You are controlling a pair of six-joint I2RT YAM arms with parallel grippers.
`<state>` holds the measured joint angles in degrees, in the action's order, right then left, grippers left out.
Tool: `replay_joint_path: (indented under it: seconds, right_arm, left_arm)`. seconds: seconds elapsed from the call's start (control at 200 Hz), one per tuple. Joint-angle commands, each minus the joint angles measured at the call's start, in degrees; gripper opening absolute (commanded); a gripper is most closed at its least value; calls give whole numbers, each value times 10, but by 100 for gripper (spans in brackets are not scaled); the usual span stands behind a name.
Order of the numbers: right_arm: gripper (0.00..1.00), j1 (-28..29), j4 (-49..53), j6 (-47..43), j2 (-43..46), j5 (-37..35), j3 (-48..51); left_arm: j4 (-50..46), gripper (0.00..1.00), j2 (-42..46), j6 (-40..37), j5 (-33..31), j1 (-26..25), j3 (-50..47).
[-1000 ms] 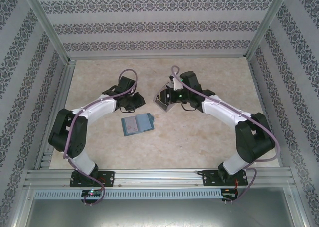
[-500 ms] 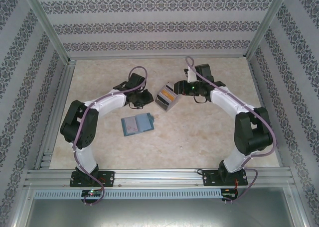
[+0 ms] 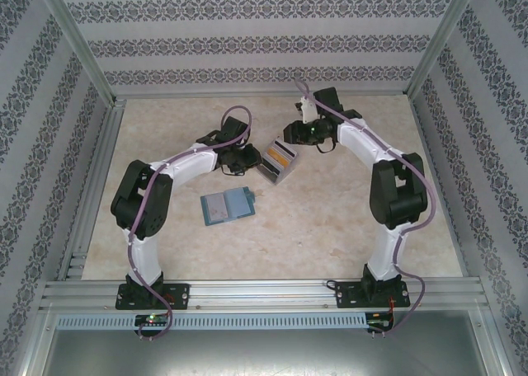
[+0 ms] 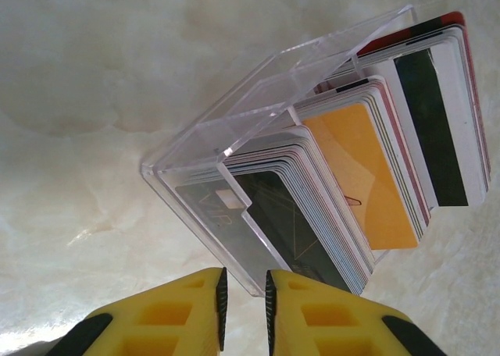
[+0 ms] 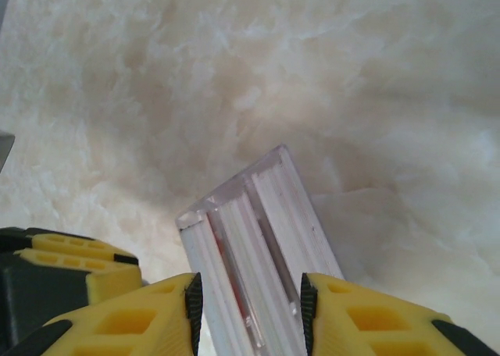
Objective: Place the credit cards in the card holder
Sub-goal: Pick up the credit card from the storage box.
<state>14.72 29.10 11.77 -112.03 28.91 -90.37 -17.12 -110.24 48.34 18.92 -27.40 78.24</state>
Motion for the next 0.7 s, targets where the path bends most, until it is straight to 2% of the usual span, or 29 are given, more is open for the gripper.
replay_joint_path:
  seconds: [0.0,0.285,0.694]
  right_arm:
    - [41,-7,79,-43,-32,-9,-53]
    - [42,-11,152,-70,-87,-22,-137]
    - [42,-10,200,-86,-141,-45,-200]
  left_arm:
    - [2,24,-3,6,4,-10,10]
    - [10,24,-11,10,7,-17,5]
    - [10,24,-26,15,9,-32,11]
